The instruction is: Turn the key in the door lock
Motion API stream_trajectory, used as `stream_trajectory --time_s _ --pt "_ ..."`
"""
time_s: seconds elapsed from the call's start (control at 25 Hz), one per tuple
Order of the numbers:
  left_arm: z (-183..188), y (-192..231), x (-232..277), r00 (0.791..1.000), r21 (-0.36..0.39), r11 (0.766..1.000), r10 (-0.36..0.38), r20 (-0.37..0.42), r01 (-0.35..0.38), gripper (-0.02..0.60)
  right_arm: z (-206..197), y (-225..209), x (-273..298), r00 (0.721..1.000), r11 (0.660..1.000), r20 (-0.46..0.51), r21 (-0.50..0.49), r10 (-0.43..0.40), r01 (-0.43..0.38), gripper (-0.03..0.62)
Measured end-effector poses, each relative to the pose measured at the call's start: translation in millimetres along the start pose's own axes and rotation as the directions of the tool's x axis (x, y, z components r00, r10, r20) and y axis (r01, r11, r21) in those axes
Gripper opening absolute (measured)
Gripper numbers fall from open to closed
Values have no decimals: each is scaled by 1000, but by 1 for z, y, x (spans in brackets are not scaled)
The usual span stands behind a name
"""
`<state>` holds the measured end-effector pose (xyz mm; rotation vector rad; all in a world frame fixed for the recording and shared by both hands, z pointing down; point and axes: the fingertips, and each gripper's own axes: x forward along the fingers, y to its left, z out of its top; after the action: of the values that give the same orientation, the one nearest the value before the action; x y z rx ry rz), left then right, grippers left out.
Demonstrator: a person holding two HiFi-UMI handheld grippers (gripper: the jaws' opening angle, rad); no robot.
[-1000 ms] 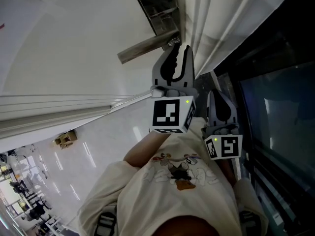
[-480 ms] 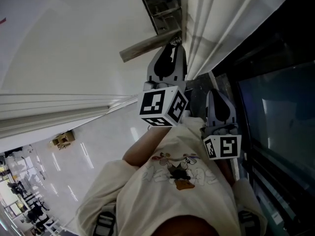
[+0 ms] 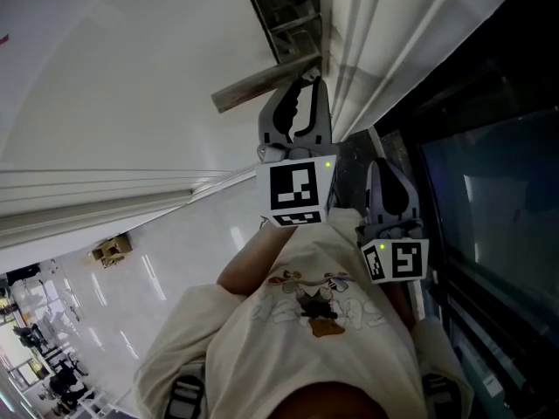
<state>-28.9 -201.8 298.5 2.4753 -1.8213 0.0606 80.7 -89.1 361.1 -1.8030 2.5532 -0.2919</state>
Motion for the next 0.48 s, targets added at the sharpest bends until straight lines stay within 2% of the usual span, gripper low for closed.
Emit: stream_trajectory --time_s 0.12,0.24,0.36,0.48 --pt "1 -1 1 1000 102 995 2 -19 0 97 -2 3 2 1000 1000 -3 5 9 -9 19" --pt "0 -2 2 999 152 988 -4 -35 10 97 -3 5 5 1000 1000 -7 5 18 -18 18" --pt "-1 -2 2 999 148 989 -15 -41 21 97 -3 6 8 1000 1000 -3 1 27 -27 18" --pt "-2 0 0 999 115 993 -27 -37 31 97 -1 9 10 999 999 1 -6 36 -36 18"
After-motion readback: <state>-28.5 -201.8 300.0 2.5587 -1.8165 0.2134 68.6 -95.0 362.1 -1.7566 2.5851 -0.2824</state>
